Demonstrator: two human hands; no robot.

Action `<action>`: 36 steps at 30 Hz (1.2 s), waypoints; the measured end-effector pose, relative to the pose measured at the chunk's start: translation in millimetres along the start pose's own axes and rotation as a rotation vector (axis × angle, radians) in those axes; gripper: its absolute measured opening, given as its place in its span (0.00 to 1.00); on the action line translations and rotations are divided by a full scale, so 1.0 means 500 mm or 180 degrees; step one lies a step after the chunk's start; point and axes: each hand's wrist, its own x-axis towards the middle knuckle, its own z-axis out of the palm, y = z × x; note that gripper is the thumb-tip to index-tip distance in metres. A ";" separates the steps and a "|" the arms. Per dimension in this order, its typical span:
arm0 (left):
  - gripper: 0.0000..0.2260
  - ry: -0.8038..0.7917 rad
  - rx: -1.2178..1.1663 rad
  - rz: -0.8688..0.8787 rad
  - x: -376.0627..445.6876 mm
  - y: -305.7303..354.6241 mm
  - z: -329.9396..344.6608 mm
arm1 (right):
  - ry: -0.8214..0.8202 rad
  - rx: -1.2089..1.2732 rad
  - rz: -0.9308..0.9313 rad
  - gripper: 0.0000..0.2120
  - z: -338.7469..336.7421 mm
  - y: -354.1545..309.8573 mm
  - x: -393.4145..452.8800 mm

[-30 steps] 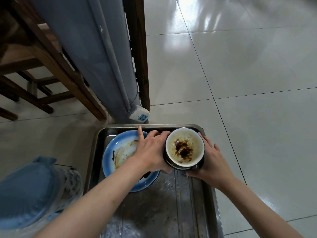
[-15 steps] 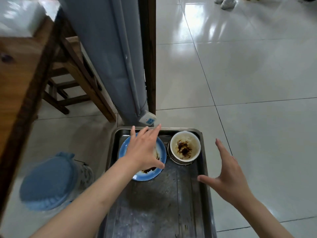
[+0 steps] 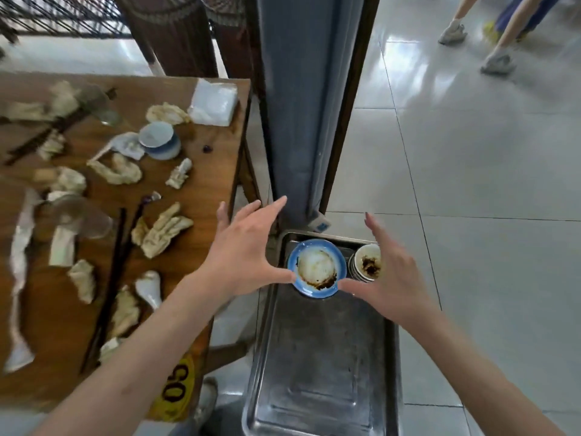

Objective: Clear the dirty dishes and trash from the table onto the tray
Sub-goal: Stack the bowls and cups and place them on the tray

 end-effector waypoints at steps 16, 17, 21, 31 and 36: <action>0.48 0.0532 -0.0053 -0.0812 -0.323 -0.395 -0.274 | -0.0611 0.0126 -0.0674 0.53 0.205 -0.517 -0.012; 0.48 0.0543 -0.0043 -0.0843 -0.336 -0.427 -0.287 | -0.0605 0.0108 -0.0667 0.53 0.225 -0.546 -0.012; 0.48 0.0528 -0.0019 -0.0807 -0.371 -0.543 -0.329 | -0.0467 0.0008 -0.0603 0.53 0.301 -0.635 -0.006; 0.44 0.0145 -0.0162 -0.0577 -0.359 -0.749 -0.388 | -0.0109 -0.0115 0.0036 0.49 0.452 -0.776 0.028; 0.40 0.0061 -0.0152 -0.0254 -0.258 -0.775 -0.384 | 0.0073 -0.0116 0.0210 0.45 0.432 -0.770 0.083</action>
